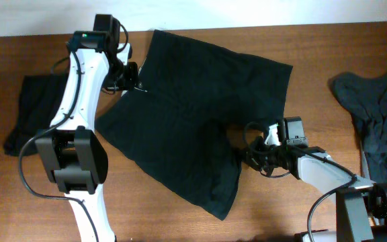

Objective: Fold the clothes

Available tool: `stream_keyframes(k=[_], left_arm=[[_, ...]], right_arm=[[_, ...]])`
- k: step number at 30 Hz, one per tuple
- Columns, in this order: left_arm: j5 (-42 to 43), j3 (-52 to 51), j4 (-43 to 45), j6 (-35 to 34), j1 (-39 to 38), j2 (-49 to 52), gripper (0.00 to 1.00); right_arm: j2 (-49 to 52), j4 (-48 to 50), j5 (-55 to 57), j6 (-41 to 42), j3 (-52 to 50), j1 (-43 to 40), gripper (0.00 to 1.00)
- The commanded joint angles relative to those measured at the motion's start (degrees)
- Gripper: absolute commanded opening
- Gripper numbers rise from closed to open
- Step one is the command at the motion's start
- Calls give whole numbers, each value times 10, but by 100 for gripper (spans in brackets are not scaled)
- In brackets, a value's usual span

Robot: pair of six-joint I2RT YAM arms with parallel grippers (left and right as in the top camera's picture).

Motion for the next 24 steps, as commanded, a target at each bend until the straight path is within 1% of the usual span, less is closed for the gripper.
stream_keyframes(k=[1, 6, 7, 8, 9, 12, 16, 17, 20, 22, 23, 24], left_arm=[[17, -56, 28, -3, -10, -1, 22], [17, -137, 115, -4, -13, -1, 22], [17, -148, 129, -3, -13, -1, 22], [17, -157, 141, -3, -12, -1, 22], [17, -167, 154, -3, -12, -1, 22], [17, -190, 191, -3, -12, 0, 22], [17, -209, 230, -4, -12, 0, 22], [17, -212, 235, -4, -12, 0, 22], [17, -214, 236, -4, -12, 0, 22], [17, -214, 236, -3, -12, 0, 22], [17, -214, 237, -3, -12, 0, 22], [17, -214, 237, -4, -12, 0, 22]], right_arm=[[2, 0, -7, -8, -4, -3, 16], [2, -7, -10, -10, -4, -3, 17], [2, -10, -10, -10, -4, -3, 19], [2, -12, -10, -10, -4, -3, 25], [2, -15, -10, -10, -4, -3, 28], [2, -15, -9, -10, -4, -3, 28], [2, -13, -5, -10, -4, -3, 31], [2, -13, -5, -10, -4, -3, 33], [2, -8, -5, -10, -4, -3, 44], [2, 0, -5, -10, -4, -3, 44], [2, 7, -5, -10, -4, -3, 39], [2, 11, -5, -10, -4, -3, 31]])
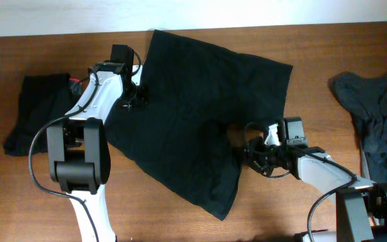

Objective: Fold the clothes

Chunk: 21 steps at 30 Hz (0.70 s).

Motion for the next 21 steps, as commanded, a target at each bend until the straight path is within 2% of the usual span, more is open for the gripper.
stream_keyframes(k=[1, 2, 4, 14, 21], left_arm=[[6, -5, 3, -3, 1, 0, 22], [6, -5, 3, -3, 1, 0, 22], [6, -5, 3, -3, 1, 0, 22], [2, -5, 3, -3, 2, 0, 22], [-22, -5, 3, -3, 1, 0, 22]], right_arm=[[2, 9, -3, -1, -3, -3, 22], [2, 10, -3, -1, -3, -3, 13], [2, 10, -1, -1, -3, -3, 4], [2, 6, 27, -21, -3, -3, 4], [-15, -49, 39, -49, -3, -13, 4]])
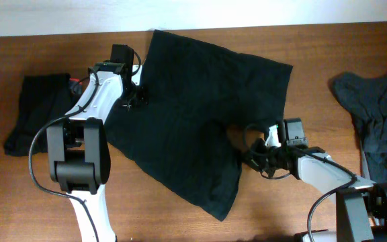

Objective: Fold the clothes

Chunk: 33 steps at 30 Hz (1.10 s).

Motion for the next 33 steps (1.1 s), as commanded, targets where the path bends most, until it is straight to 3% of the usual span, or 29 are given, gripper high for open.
stream_keyframes(k=[1, 3, 4, 5, 17, 24, 33], left_arm=[[-13, -5, 2, -3, 2, 0, 22], [-13, -5, 3, -3, 1, 0, 21], [-14, -5, 4, -3, 2, 0, 6], [-17, -5, 5, -3, 2, 0, 1], [-20, -43, 54, -4, 1, 1, 1], [-64, -97, 98, -4, 2, 2, 0], [-76, -107, 109, -4, 2, 2, 0]], right_arm=[[-23, -35, 21, -27, -2, -18, 4], [-39, -60, 26, -36, -2, -33, 4], [-48, -76, 35, -36, -2, -40, 4], [-57, -91, 42, -42, -2, -48, 4], [-163, -204, 104, -77, -2, -89, 4], [-165, -262, 160, -76, -2, -94, 4], [-165, -322, 165, -113, 31, -178, 4]])
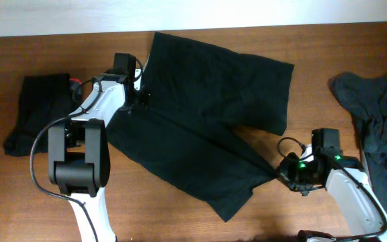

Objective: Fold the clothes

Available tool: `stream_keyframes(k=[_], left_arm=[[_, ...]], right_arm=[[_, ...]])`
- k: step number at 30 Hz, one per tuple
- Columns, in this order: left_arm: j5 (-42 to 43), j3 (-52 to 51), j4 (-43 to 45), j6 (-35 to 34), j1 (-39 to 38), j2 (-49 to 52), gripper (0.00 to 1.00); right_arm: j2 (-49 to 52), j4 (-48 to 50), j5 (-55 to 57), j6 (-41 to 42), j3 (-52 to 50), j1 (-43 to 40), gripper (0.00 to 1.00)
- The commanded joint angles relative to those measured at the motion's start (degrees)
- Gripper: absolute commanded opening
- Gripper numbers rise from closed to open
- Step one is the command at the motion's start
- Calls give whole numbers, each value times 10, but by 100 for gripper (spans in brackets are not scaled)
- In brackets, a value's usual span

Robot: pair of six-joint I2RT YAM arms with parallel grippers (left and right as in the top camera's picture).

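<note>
A pair of black shorts (207, 114) lies spread across the middle of the table. My left gripper (138, 101) sits at the shorts' left edge, near the upper corner, and looks shut on the cloth there. My right gripper (282, 173) is at the lower right, shut on the hem of one leg, which is drawn out flat toward it. The fingers of both grippers are mostly hidden by the dark cloth and the wrists.
A folded black garment (35, 114) lies at the left side of the wooden table (180, 222). A crumpled grey pile of clothes (378, 114) sits at the right edge, close to my right arm.
My right gripper has moved right and toward the front with the leg hem in it. The bunched leg now lies stretched flat. The left gripper stays at the shorts' left edge.
At first my left gripper was just off the shorts' upper left edge and the right sat at the bunched leg. Then the left gripper was on the edge, and it stayed there. Now the right has drawn the leg out to the lower right.
</note>
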Motion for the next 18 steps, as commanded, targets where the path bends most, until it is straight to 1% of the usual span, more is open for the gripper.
stream_keyframes(k=[1, 3, 5, 8, 11, 13, 14, 15, 17, 18], left_arm=[[-33, -24, -2, -2, 5, 15, 0], [-22, -24, 0, -2, 5, 15, 0], [-1, -20, 3, -2, 5, 15, 0], [27, 0, 0, -1, 5, 14, 1], [31, 39, -31, -2, 5, 9, 1], [31, 68, -59, -2, 5, 1, 1], [32, 87, -75, -2, 5, -6, 1], [32, 100, -87, -2, 5, -12, 1], [36, 124, -110, -2, 5, -28, 1], [38, 135, -122, -2, 5, -37, 1]], right_arm=[[-8, -19, 43, -34, 25, -30, 4], [-8, -31, 49, -37, 39, -37, 6], [-8, -43, 64, -39, 61, -42, 13], [-8, -69, 79, -61, 113, -43, 21], [-8, -135, 118, -62, 190, -43, 25], [-8, -173, 115, -86, 238, -42, 25], [-8, -190, 108, -103, 260, -42, 25], [-8, -203, 99, -113, 274, -42, 22], [-8, -218, 71, -116, 285, -42, 5], [-7, -224, 53, -116, 285, -42, 4]])
